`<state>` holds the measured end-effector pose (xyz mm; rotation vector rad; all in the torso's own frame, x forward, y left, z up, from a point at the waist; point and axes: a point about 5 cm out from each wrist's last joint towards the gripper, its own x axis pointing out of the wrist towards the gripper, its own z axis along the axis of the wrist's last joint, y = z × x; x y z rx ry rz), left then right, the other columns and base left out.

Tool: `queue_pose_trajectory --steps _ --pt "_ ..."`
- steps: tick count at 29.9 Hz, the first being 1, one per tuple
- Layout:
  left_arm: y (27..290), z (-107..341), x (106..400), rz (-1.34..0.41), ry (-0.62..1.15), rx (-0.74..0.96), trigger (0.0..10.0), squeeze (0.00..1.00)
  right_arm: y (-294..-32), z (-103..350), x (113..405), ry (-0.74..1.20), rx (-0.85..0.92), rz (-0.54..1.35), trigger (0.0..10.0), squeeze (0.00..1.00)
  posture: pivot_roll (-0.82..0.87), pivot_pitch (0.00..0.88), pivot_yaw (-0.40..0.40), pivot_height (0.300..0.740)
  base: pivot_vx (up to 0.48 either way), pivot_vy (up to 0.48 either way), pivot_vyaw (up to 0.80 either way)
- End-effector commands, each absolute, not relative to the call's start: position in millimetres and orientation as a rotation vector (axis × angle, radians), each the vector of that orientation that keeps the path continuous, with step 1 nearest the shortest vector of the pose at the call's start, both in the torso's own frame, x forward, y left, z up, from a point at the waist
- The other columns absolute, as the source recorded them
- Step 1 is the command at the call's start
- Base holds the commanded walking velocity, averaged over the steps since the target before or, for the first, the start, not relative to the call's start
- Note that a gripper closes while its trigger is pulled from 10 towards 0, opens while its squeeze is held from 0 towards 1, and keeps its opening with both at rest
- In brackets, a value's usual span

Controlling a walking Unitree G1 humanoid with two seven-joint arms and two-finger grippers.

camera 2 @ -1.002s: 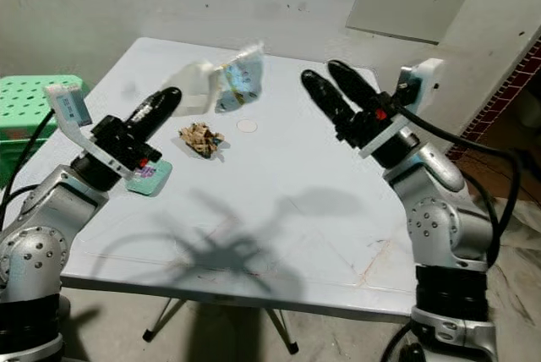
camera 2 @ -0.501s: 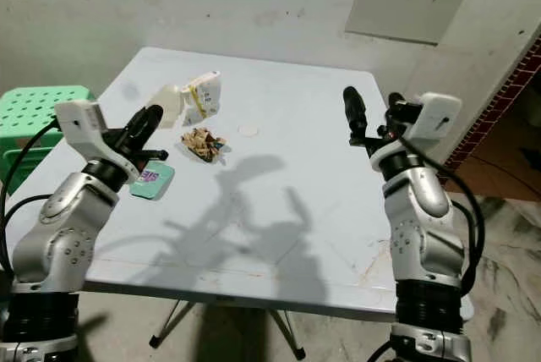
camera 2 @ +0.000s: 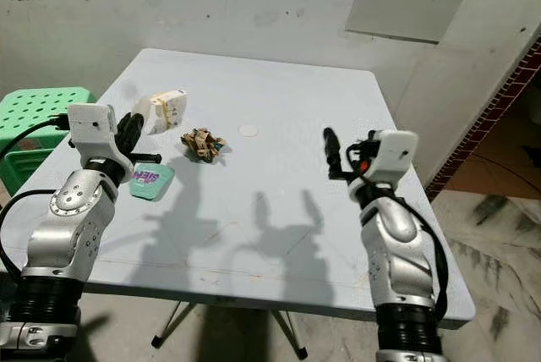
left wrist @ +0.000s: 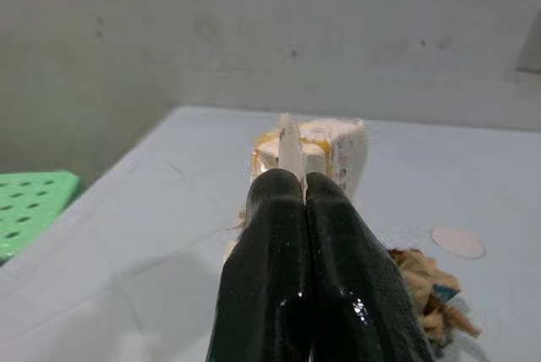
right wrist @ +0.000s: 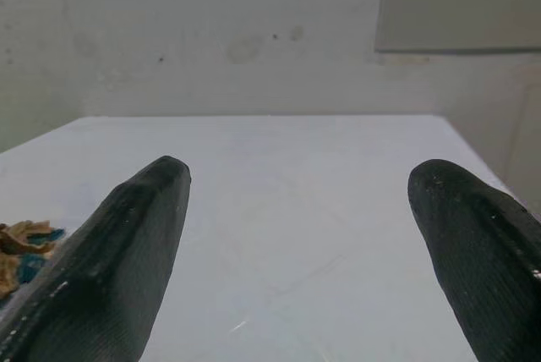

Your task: Picking trash to rubbish bin

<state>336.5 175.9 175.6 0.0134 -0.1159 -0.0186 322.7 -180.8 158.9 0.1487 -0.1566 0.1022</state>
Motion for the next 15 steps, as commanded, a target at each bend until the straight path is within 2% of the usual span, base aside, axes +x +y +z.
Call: queue_pose_trajectory --steps 1,5,15 --pt "168 175 333 -0.035 -0.143 0.02 10.0 0.0 -176 162 319 -0.185 0.138 0.106 10.0 0.0 0.05 0.007 -0.054 0.74 0.0 0.0 0.0" --pt "161 175 328 -0.081 -0.209 0.067 10.0 0.0 -169 159 315 -0.19 0.101 0.117 10.0 0.0 0.05 0.0 -0.056 0.74 0.0 0.0 0.0" --pt "160 167 318 -0.105 -0.277 -0.012 10.0 0.0 -164 150 303 -0.202 0.076 0.117 10.0 0.0 0.04 0.0 -0.062 0.74 0.0 0.0 0.0"
